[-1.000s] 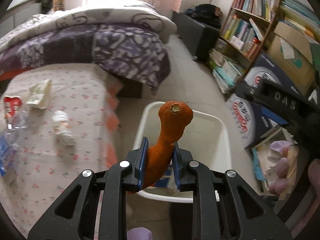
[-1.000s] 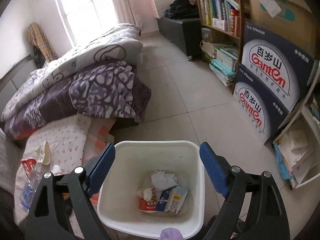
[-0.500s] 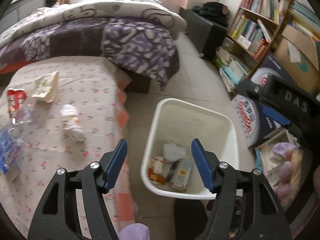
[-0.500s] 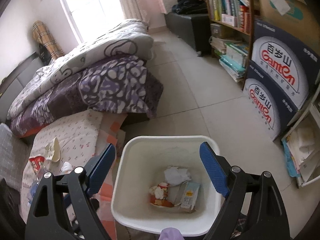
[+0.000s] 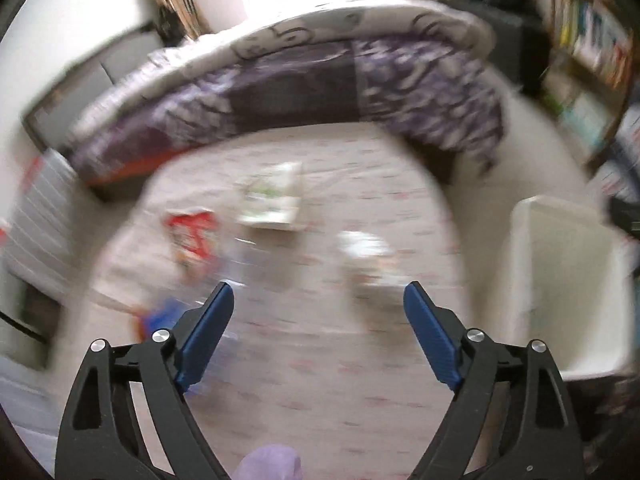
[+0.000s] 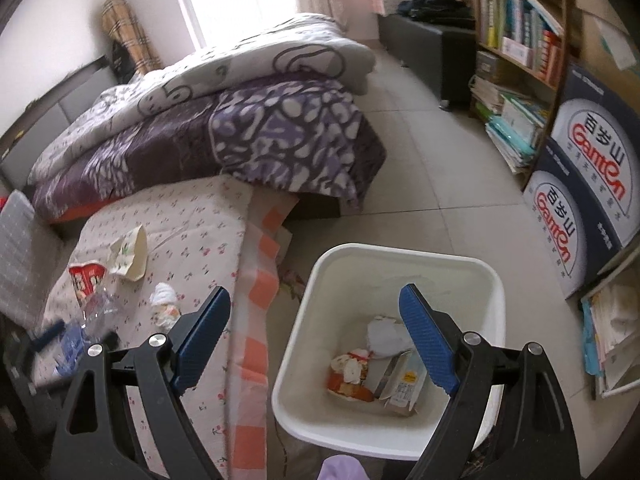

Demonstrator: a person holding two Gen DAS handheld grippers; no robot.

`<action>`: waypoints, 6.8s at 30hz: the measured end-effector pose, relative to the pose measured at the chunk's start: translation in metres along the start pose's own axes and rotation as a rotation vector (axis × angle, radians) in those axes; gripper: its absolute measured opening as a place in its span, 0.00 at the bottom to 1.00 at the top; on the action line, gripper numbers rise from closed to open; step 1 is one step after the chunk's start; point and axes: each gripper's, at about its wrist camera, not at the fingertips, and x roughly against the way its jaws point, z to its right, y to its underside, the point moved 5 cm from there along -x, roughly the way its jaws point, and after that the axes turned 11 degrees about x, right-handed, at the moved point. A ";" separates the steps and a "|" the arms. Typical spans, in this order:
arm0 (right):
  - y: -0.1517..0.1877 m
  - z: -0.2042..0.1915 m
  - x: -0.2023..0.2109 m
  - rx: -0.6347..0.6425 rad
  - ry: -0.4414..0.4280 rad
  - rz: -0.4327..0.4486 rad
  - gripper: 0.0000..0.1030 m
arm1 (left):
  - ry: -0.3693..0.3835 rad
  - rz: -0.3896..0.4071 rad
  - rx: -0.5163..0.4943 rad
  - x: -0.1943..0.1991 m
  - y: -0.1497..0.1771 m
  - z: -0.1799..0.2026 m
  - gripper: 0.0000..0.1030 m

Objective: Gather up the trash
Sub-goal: 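Grasp the clear plastic bottle with the left tool while the right tool grasps a white tissue, then carry the bottle and tissue to the white bin and release both, then grasp the blue carton on the cloth with the left tool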

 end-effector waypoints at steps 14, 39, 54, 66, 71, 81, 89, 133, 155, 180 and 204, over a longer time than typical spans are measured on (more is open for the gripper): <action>-0.016 -0.110 -0.055 0.361 -0.099 -0.112 0.82 | -0.167 -0.404 -0.175 -0.125 0.002 -0.065 0.83; 0.014 -0.198 -0.150 0.441 -0.147 -0.297 0.38 | 0.072 -0.190 0.418 -0.048 0.024 -0.225 0.59; -0.014 -0.274 0.004 0.427 -0.390 0.175 0.36 | -0.082 0.095 0.780 0.051 0.054 -0.278 0.59; -0.006 -0.250 0.080 0.429 -0.351 0.395 0.36 | -0.072 0.254 0.843 0.086 0.051 -0.252 0.59; -0.006 -0.235 0.082 0.411 -0.335 0.386 0.36 | -0.053 0.264 0.822 0.092 0.050 -0.239 0.59; -0.010 -0.206 0.086 0.379 -0.311 0.386 0.36 | -0.017 0.268 0.762 0.091 0.042 -0.214 0.59; -0.012 -0.180 0.088 0.353 -0.275 0.388 0.36 | 0.019 0.270 0.706 0.091 0.033 -0.185 0.59; -0.020 0.117 0.097 -0.161 0.149 0.334 0.85 | 0.360 0.159 0.236 0.089 0.016 0.077 0.59; -0.020 0.192 0.116 -0.405 0.149 0.377 0.88 | 0.500 0.095 0.099 0.110 0.006 0.202 0.78; -0.035 0.037 0.062 -0.072 0.046 0.231 0.91 | 0.043 0.016 0.204 0.014 0.037 0.011 0.88; -0.004 -0.123 -0.006 0.290 -0.034 0.041 0.91 | -0.052 -0.345 0.585 -0.109 0.081 -0.171 0.54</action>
